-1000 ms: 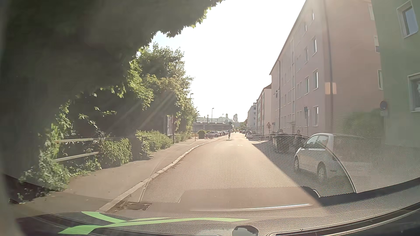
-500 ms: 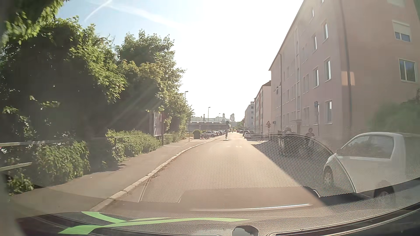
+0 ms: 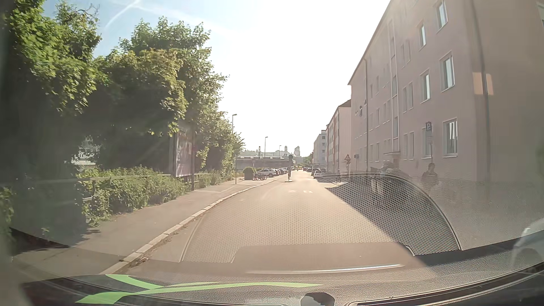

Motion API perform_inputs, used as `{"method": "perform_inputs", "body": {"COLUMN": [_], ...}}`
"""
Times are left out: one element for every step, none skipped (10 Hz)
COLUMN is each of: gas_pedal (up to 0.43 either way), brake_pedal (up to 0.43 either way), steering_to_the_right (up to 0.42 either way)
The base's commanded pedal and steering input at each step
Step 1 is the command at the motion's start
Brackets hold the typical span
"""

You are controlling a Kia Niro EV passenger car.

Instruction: Follow the waypoints while adhering to traffic rules and regulations

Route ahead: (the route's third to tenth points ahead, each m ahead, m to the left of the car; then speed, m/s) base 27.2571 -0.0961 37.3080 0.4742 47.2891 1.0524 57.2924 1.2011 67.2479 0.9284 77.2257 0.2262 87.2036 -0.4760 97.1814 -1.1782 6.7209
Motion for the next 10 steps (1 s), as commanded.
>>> {"method": "perform_inputs", "body": {"gas_pedal": [0.000, 0.000, 0.000, 0.000, 0.000, 0.000, 0.000, 0.000, 0.000, 0.000], "brake_pedal": [0.024, 0.037, 0.043, 0.061, 0.061, 0.067, 0.067, 0.061, 0.043, 0.037], "steering_to_the_right": [0.015, 0.016, 0.016, 0.016, 0.016, 0.016, 0.016, 0.017, 0.017, 0.017]}}
